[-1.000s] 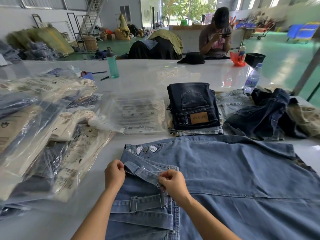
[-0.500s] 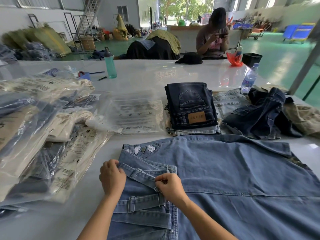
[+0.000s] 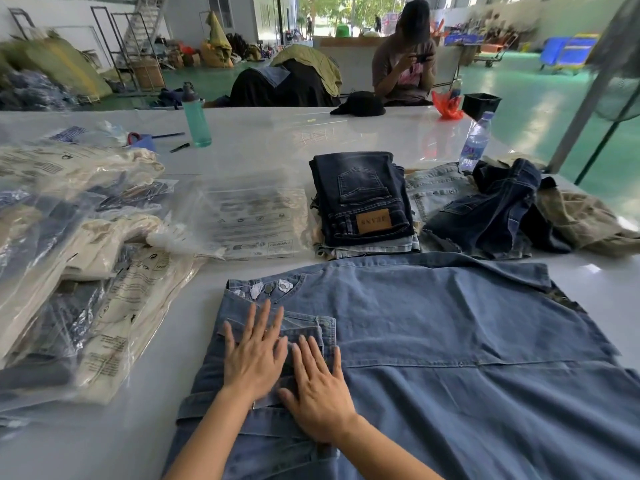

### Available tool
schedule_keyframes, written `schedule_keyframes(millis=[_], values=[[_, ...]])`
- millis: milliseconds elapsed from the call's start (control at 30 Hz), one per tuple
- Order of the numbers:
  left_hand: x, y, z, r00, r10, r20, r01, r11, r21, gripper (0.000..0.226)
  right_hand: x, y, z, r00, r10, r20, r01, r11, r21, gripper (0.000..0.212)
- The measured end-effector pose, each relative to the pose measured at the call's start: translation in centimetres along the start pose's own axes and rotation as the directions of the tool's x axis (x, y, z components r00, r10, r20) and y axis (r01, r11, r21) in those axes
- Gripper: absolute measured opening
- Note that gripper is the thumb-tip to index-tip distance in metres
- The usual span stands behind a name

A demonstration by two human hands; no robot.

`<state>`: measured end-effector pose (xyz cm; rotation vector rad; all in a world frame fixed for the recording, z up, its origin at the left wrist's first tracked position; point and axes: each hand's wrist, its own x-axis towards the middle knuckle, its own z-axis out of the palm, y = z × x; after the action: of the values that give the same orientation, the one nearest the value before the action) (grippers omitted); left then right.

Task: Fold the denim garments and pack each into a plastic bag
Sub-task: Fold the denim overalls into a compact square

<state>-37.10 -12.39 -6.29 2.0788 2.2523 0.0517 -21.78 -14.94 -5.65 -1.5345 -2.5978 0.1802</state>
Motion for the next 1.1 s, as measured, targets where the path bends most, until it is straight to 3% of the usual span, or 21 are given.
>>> schedule_keyframes(millis=[133, 200, 267, 367, 433, 533, 633, 700, 767, 800, 867, 933, 967, 1033, 1100], values=[[-0.8, -0.5, 1.1, 0.991, -0.023, 0.13, 0.019, 0.999, 0.036, 0.06, 0.6, 0.8, 0.2, 0.971, -0.08, 0.223, 0.049, 0.988, 0.143, 0.073], [-0.8, -0.2, 0.5, 0.989, -0.026, 0.143, 0.02, 0.999, 0.042, 0.068, 0.5, 1.2, -0.5, 0.977, -0.084, 0.194, 0.049, 0.982, 0.18, 0.069], [-1.6, 1.2, 0.1, 0.998, 0.011, 0.058, -0.01, 1.0, -0.011, 0.088, -0.4, 1.9, -0.7, 0.991, -0.057, 0.121, 0.034, 0.982, 0.188, 0.066], [-3.5, 3.7, -0.3, 0.989, 0.146, 0.037, -0.146, 0.989, -0.008, 0.087, -1.9, 2.9, -0.7, 0.981, -0.066, 0.183, 0.035, 0.985, 0.168, 0.065], [-4.0, 4.0, 0.1, 0.987, 0.121, 0.103, -0.124, 0.992, 0.02, 0.106, -2.5, 3.6, -0.9, 0.981, -0.061, 0.185, 0.021, 0.977, 0.212, 0.063], [-3.8, 3.8, 0.3, 0.997, 0.047, 0.06, -0.044, 0.998, -0.048, 0.109, -3.5, 6.8, -1.7, 0.995, 0.07, 0.072, -0.087, 0.959, 0.269, 0.059], [-5.2, 7.2, -0.6, 0.987, 0.149, -0.063, -0.155, 0.984, -0.088, 0.093, -6.4, 13.0, -2.1, 0.96, 0.278, 0.026, -0.278, 0.948, 0.152, 0.058], [-6.6, 9.6, 0.0, 0.943, 0.304, -0.136, -0.317, 0.944, -0.088, 0.078, -9.7, 18.0, -2.1, 0.904, 0.421, 0.073, -0.426, 0.901, 0.079, 0.056], [-7.5, 10.9, 1.4, 0.919, 0.352, -0.179, -0.371, 0.925, -0.084, 0.074, -13.1, 23.3, -2.6, 0.831, 0.549, 0.091, -0.554, 0.831, 0.041, 0.055], [-7.6, 10.9, 1.8, 0.916, 0.343, -0.208, -0.37, 0.923, -0.105, 0.072, -14.5, 26.0, -3.1, 0.772, 0.629, 0.087, -0.634, 0.771, 0.055, 0.055], [-7.5, 10.7, 2.6, 0.906, 0.337, -0.255, -0.371, 0.924, -0.097, 0.063, -16.2, 30.4, -4.9, 0.586, 0.808, 0.067, -0.807, 0.573, 0.145, 0.058], [-7.4, 10.6, 2.7, 0.907, 0.341, -0.248, -0.368, 0.927, -0.073, 0.061, -15.9, 32.8, -6.2, 0.437, 0.899, -0.015, -0.87, 0.427, 0.248, 0.061], [-7.4, 10.5, 2.8, 0.909, 0.332, -0.25, -0.359, 0.931, -0.069, 0.063, -15.0, 33.0, -6.5, 0.448, 0.891, -0.075, -0.856, 0.451, 0.253, 0.059], [-7.3, 10.5, 3.2, 0.91, 0.309, -0.275, -0.333, 0.942, -0.045, 0.07, -11.8, 32.0, -6.3, 0.625, 0.768, -0.138, -0.744, 0.64, 0.194, 0.053], [-7.2, 10.3, 3.7, 0.89, 0.336, -0.307, -0.347, 0.938, 0.018, 0.065, -8.4, 30.9, -5.5, 0.802, 0.592, -0.08, -0.58, 0.803, 0.135, 0.047]])
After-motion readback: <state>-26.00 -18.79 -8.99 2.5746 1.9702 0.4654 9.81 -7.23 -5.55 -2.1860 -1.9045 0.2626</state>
